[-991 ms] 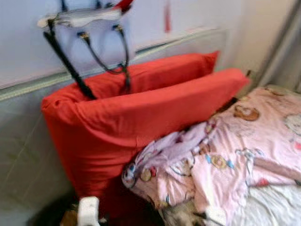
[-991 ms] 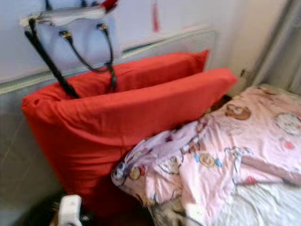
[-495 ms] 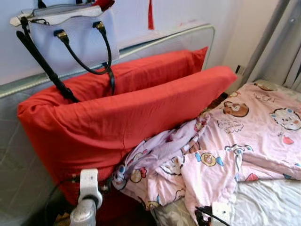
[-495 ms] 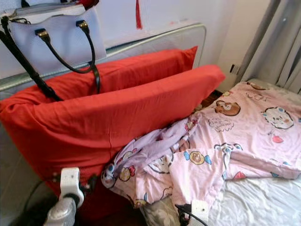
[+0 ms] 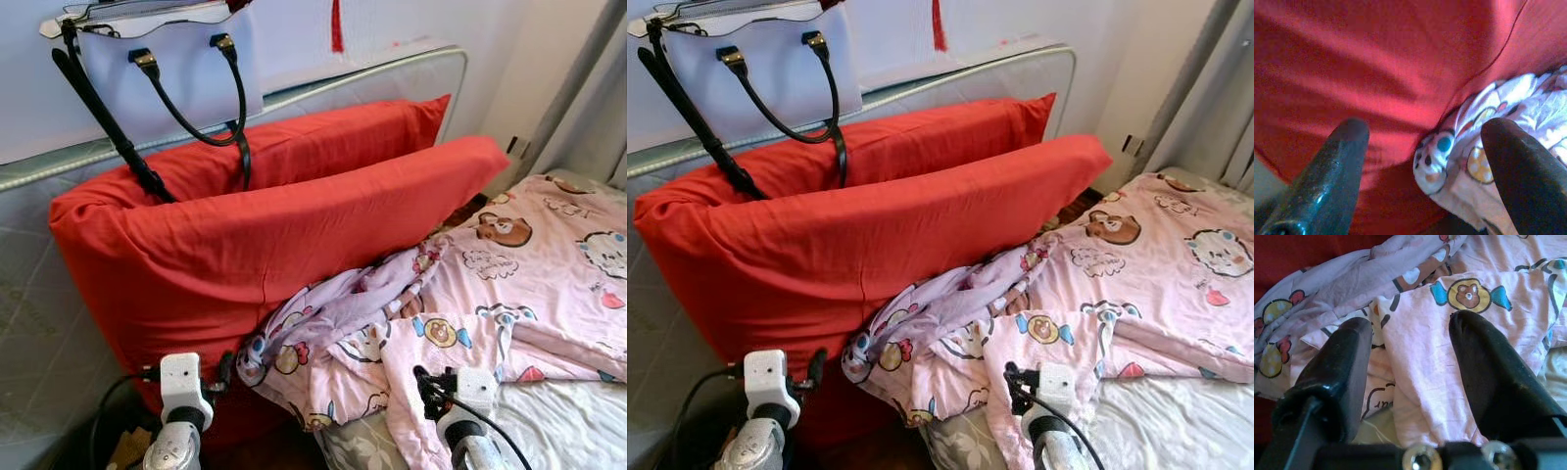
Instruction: Clean up the room
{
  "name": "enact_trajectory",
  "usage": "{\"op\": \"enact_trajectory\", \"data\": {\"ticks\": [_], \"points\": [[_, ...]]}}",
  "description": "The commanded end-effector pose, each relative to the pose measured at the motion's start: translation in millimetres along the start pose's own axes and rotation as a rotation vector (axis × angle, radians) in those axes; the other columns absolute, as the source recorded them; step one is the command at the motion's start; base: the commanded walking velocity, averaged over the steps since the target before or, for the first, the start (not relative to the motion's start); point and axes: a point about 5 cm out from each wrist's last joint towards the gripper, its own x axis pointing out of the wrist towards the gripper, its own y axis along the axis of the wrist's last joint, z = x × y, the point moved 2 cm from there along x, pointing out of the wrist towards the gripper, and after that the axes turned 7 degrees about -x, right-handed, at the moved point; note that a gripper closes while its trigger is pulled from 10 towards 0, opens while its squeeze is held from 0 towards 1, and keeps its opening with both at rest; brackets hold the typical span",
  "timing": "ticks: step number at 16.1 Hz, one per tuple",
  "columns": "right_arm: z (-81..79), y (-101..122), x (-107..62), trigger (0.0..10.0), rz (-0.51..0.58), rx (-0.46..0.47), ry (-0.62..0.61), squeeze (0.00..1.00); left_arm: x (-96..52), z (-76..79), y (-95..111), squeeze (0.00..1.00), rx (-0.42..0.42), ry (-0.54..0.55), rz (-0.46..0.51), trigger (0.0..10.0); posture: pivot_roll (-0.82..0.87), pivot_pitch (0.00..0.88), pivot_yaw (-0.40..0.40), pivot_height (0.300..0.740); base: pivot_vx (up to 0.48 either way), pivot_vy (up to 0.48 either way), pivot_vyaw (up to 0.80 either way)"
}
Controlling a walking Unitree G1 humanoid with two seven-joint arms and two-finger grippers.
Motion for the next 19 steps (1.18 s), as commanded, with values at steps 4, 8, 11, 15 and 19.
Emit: {"op": "enact_trajectory", "data": {"ticks": [4,8,11,15,19], "points": [[7.2,-2,-2.8,10.0,-0.005,-0.008,-0.035,0.00,2.9,0.8,5,0.00,0.021,-0.017,0.009,10.0,-0.01,0.000,-0.026,0.735,0.000,0.000,0.00],[10.3,3,0.1,10.0,0.004,0.012,-0.048,0.00,5.1,2.9,7,0.00,0.026,-0.022,0.007,10.0,-0.01,0.000,-0.025,0.715,0.000,0.000,0.00],[9.9,8,3.0,10.0,0.025,0.015,-0.044,0.00,5.0,2.8,8,0.00,0.029,-0.016,0.013,10.0,0.00,0.000,-0.031,0.715,0.000,0.000,0.00],[3.6,4,4.3,10.0,-0.020,-0.005,-0.029,0.00,5.3,3.5,11,0.00,0.031,-0.016,0.022,10.0,0.01,0.000,-0.034,0.715,0.000,0.000,0.00],[-2.3,6,4.5,10.0,0.006,0.016,-0.012,0.00,6.1,2.0,13,0.00,0.034,-0.008,0.028,10.0,0.01,0.000,-0.036,0.690,0.000,0.000,0.00]]}}
